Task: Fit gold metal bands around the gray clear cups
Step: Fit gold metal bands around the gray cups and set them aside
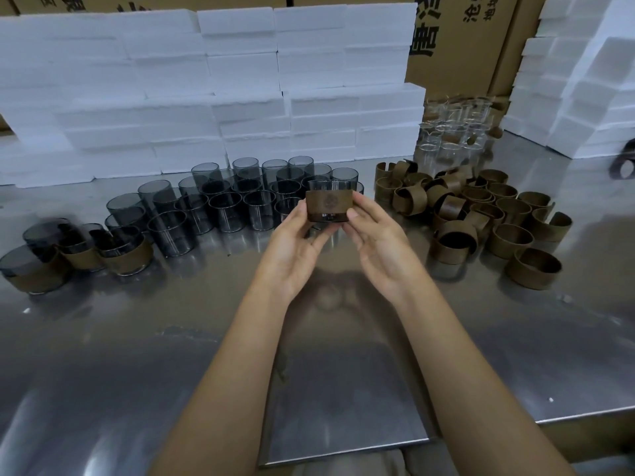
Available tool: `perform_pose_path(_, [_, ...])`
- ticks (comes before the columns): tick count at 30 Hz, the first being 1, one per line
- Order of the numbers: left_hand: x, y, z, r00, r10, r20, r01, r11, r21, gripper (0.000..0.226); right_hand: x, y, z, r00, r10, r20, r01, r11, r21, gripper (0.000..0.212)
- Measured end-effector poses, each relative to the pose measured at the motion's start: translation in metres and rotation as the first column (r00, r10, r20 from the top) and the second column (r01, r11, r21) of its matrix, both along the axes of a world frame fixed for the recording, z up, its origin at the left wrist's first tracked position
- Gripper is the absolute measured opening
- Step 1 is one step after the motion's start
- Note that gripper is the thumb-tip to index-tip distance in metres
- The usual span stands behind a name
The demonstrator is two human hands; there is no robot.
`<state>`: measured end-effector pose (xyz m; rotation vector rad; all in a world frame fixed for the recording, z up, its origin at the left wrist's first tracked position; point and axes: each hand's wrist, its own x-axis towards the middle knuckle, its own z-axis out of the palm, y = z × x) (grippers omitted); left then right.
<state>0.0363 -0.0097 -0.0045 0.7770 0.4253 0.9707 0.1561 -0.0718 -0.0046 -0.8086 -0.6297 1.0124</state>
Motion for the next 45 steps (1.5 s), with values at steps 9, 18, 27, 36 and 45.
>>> perform_pose_path(9, [-0.012, -0.004, 0.007, 0.829, 0.242, -0.504, -0.037, 0.923, 0.382, 0.047, 0.003, 0.001, -0.007, 0.991, 0.044, 0.128, -0.039, 0.999, -0.038, 0.038])
perform_pose_path(18, [-0.093, 0.005, 0.003, 0.396, 0.566, -0.723, -0.216, 0.822, 0.526, 0.067, 0.0, 0.005, -0.017, 0.948, 0.042, 0.314, 0.045, 0.963, -0.264, 0.028])
perform_pose_path(27, [-0.175, 0.019, -0.006, 0.068, 0.545, -0.836, -0.294, 0.811, 0.505, 0.077, 0.001, 0.006, -0.02, 0.965, 0.02, 0.261, 0.05, 0.965, -0.259, 0.012])
perform_pose_path(36, [-0.181, 0.025, -0.01, 0.016, 0.69, -0.723, -0.486, 0.638, 0.598, 0.086, 0.0, 0.003, -0.018, 0.979, 0.012, 0.202, 0.039, 0.969, -0.246, 0.011])
perform_pose_path(45, [-0.159, 0.018, -0.003, -0.266, 0.714, -0.648, -0.392, 0.533, 0.749, 0.086, -0.001, 0.001, -0.016, 0.986, 0.005, 0.167, 0.033, 0.974, -0.224, 0.014])
